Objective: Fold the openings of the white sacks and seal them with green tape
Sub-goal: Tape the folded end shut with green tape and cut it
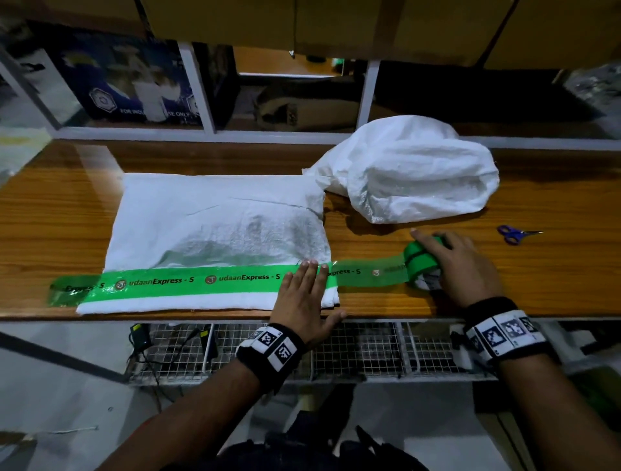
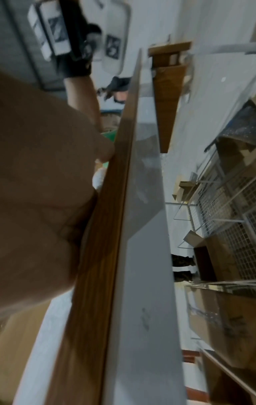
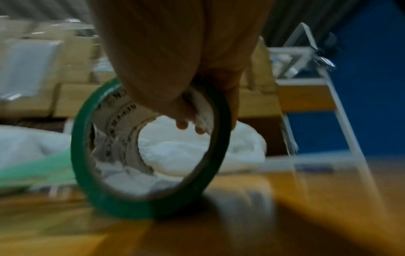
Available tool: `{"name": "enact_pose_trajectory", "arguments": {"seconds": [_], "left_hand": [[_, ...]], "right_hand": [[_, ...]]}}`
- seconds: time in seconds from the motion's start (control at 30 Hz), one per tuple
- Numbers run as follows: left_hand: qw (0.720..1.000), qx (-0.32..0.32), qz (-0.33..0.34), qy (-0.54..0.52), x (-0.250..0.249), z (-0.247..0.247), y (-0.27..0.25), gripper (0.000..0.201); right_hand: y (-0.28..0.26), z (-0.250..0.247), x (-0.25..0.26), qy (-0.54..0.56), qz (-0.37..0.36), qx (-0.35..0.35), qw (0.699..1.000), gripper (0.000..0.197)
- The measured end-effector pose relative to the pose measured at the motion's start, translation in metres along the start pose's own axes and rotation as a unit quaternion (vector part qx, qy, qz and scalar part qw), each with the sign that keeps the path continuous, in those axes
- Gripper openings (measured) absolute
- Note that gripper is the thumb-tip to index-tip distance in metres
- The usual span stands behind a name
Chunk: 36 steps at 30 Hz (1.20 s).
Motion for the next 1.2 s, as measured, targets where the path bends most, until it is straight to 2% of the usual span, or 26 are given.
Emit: {"name": "enact_pose_trajectory", "arguments": {"seconds": [0.1,0.17,0.27,0.33,0.4,0.5,0.6,0.7,0.83,0.97,1.03,1.1,1.2], "left_hand": [[1.000,-0.005,0.001,0.012,-0.002,-0.002,-0.001,0.098],[1.000,-0.003,0.001,0.010,-0.001,-0.004,-0.002,0.095],[1.000,-0.005,0.008,0.018,-0.001,-0.009,0.001,0.087],[0.999,-0.002,0.021,0.044,0.001,-0.014,0.006,0.080],[0.997,0.000,0.029,0.075,0.004,-0.016,0.012,0.074],[0.996,0.009,0.028,0.081,0.006,-0.016,0.015,0.070],[0.999,-0.046,0.015,0.018,0.007,-0.022,0.015,0.067],[0.995,-0.097,-0.004,-0.019,0.007,-0.030,0.014,0.062],[0.999,-0.050,-0.001,-0.012,0.001,-0.042,0.007,0.068],[0.998,-0.050,-0.019,-0.042,0.003,-0.042,0.007,0.063],[0.995,-0.061,-0.019,-0.074,0.005,-0.039,0.004,0.068],[0.989,-0.112,-0.034,-0.094,0.009,-0.038,0.000,0.068],[0.982,-0.138,-0.039,-0.121,0.011,-0.046,-0.003,0.065]], "right_hand": [[-0.005,-0.010,0.017,-0.081,0.048,0.012,0.996,0.105],[-0.010,-0.009,0.042,-0.087,0.042,0.002,0.995,0.110],[-0.013,0.015,0.088,-0.082,-0.054,-0.001,0.995,0.107],[-0.012,0.034,0.108,-0.055,-0.119,0.007,0.991,0.096],[-0.012,0.042,0.120,-0.008,-0.141,0.010,0.990,0.085],[-0.013,0.045,0.122,0.015,-0.109,0.017,0.994,0.086],[-0.011,0.046,0.126,0.034,-0.074,0.017,0.997,0.087],[-0.007,0.050,0.137,0.053,-0.054,-0.012,0.997,0.087],[0.000,0.063,0.146,0.086,-0.025,-0.055,0.994,0.062],[0.000,0.075,0.147,0.116,-0.035,-0.067,0.990,0.040],[0.002,0.072,0.146,0.137,-0.041,-0.088,0.986,0.035],[0.007,0.066,0.147,0.158,-0.035,-0.098,0.982,0.037],[0.013,0.058,0.153,0.167,-0.018,-0.088,0.982,0.041]]}}
Point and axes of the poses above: each hand's wrist, its own y-axis towards the middle knuckle, its own z-axis out of the palm, x = y × z, the point moved 5 cm from there along y, towards the middle knuckle, and after that the axes turned 9 degrees about y, right-handed, at the moved point
